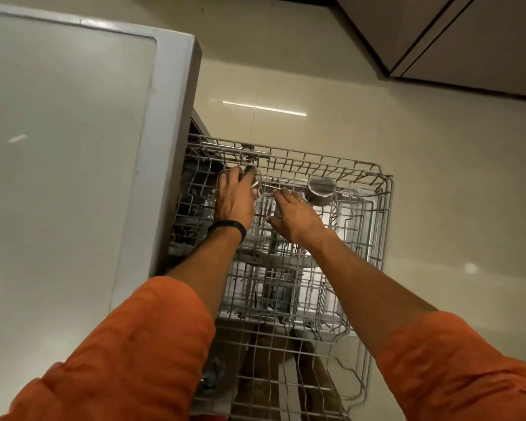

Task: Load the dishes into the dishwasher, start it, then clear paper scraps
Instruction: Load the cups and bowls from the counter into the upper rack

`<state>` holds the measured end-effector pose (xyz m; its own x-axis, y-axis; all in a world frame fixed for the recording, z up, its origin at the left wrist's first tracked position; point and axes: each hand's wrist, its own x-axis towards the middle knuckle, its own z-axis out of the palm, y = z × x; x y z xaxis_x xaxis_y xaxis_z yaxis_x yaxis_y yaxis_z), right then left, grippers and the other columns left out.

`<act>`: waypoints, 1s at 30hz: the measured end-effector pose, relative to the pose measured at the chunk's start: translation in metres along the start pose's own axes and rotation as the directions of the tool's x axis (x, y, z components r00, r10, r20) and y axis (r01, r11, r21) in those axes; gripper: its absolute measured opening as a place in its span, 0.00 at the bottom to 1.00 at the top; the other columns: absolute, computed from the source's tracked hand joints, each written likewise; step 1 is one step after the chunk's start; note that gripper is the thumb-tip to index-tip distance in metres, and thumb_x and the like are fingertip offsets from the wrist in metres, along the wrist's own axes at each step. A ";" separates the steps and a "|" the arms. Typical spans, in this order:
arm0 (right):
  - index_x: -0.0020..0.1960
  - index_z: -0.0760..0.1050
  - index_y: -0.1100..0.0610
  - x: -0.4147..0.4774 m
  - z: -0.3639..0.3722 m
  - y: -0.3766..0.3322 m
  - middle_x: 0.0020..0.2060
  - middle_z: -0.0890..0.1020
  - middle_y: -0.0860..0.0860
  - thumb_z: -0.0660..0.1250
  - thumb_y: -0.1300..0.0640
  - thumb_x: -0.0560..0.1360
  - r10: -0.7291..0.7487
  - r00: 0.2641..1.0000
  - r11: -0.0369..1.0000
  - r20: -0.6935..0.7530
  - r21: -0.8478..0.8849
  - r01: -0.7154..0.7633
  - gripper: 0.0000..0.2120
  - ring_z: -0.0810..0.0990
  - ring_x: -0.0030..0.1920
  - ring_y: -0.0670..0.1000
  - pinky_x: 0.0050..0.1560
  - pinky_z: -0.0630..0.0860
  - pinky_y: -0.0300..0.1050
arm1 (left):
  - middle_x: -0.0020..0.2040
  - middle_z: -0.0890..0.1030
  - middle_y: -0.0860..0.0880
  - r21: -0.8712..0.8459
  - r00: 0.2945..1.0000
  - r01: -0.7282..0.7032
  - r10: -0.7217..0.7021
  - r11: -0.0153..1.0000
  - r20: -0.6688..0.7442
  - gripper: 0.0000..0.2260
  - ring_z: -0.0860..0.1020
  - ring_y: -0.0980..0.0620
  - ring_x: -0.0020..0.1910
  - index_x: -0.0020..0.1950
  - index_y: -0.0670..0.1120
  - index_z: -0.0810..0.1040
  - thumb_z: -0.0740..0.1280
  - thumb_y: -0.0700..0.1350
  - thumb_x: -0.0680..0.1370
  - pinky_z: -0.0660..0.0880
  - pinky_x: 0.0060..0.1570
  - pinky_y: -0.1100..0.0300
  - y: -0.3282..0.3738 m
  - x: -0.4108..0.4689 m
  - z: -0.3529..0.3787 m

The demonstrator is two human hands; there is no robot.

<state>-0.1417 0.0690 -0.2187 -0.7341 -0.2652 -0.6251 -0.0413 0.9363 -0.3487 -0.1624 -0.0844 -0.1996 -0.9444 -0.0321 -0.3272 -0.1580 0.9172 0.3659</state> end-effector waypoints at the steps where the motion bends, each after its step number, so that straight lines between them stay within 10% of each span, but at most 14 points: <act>1: 0.83 0.47 0.54 0.001 0.000 0.001 0.83 0.50 0.55 0.59 0.41 0.83 0.001 1.000 1.000 0.007 -0.003 -0.001 0.36 0.50 0.82 0.59 0.81 0.54 0.59 | 0.74 0.69 0.44 -0.002 1.000 0.005 -0.005 1.000 -0.006 0.21 0.65 0.42 0.73 0.75 0.46 0.72 0.66 0.38 0.82 0.69 0.68 0.49 0.001 0.001 0.001; 9: 0.83 0.40 0.53 0.013 0.003 0.004 0.83 0.46 0.55 0.58 0.38 0.82 0.022 0.999 0.999 0.028 -0.035 -0.021 0.41 0.45 0.82 0.58 0.81 0.48 0.57 | 0.81 0.63 0.48 0.104 0.998 0.013 -0.020 0.994 0.067 0.25 0.51 0.41 0.82 0.81 0.51 0.62 0.63 0.45 0.84 0.63 0.76 0.43 -0.002 0.003 0.014; 19: 0.83 0.46 0.53 -0.047 -0.025 0.005 0.82 0.52 0.57 0.61 0.40 0.82 -0.001 0.999 1.000 -0.042 -0.015 0.000 0.39 0.51 0.82 0.59 0.80 0.55 0.60 | 0.81 0.63 0.49 0.141 0.979 -0.094 0.066 0.986 0.192 0.26 0.58 0.43 0.80 0.80 0.51 0.62 0.63 0.45 0.83 0.64 0.74 0.39 0.025 -0.039 -0.021; 30: 0.83 0.51 0.51 -0.189 -0.103 -0.012 0.82 0.56 0.53 0.58 0.39 0.83 -0.146 0.958 0.989 -0.248 -0.039 0.140 0.35 0.55 0.81 0.55 0.78 0.59 0.62 | 0.82 0.62 0.49 0.102 0.994 -0.106 0.108 0.989 -0.018 0.26 0.59 0.45 0.80 0.83 0.53 0.58 0.60 0.50 0.85 0.65 0.74 0.40 0.089 -0.170 -0.112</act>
<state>-0.0722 0.1316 -0.0247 -0.8654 -0.3330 -0.3743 -0.1705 0.8983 -0.4050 -0.0482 -0.0417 -0.0142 -0.9611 0.0601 -0.2697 -0.0268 0.9512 0.3075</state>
